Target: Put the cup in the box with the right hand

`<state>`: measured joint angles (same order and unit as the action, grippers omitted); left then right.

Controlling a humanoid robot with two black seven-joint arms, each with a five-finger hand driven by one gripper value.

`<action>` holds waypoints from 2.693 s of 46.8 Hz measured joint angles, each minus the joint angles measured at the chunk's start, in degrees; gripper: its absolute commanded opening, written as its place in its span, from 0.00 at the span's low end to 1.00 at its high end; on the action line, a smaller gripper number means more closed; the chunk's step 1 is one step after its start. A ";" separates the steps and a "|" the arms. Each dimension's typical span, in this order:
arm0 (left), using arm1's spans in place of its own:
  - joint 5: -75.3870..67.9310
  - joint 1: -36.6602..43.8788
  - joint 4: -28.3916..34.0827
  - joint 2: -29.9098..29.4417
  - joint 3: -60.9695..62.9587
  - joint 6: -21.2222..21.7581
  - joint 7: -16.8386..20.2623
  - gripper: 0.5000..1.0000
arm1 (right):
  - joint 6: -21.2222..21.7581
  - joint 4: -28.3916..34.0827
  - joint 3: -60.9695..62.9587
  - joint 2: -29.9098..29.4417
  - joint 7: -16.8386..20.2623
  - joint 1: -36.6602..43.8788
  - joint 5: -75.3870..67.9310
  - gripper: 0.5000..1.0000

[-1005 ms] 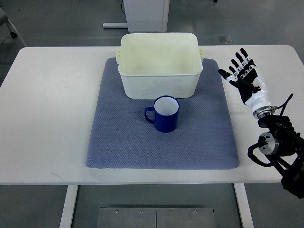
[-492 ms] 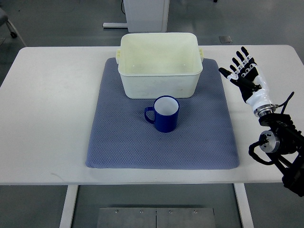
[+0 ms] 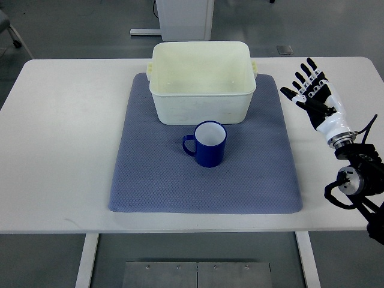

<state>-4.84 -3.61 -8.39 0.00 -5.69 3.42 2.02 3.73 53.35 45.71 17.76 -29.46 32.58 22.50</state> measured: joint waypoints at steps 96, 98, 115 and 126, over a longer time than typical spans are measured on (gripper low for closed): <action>0.01 0.01 0.00 0.00 -0.03 0.01 0.00 1.00 | 11.09 13.63 -12.27 4.15 -5.54 -7.22 7.39 1.00; 0.01 0.01 -0.02 0.00 -0.03 0.00 0.00 1.00 | 10.71 13.33 -12.65 3.58 -5.53 -7.19 7.56 1.00; 0.01 0.01 -0.02 0.00 -0.02 0.00 0.00 1.00 | 5.96 10.80 -14.37 -1.24 -5.53 -5.12 8.70 1.00; 0.01 0.01 0.00 0.00 -0.02 0.01 0.00 1.00 | 4.10 9.47 -15.13 -3.11 -5.53 -4.85 8.73 1.00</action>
<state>-4.83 -3.60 -8.39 0.00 -5.71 3.43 2.02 7.83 62.82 30.58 14.65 -35.00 27.73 31.24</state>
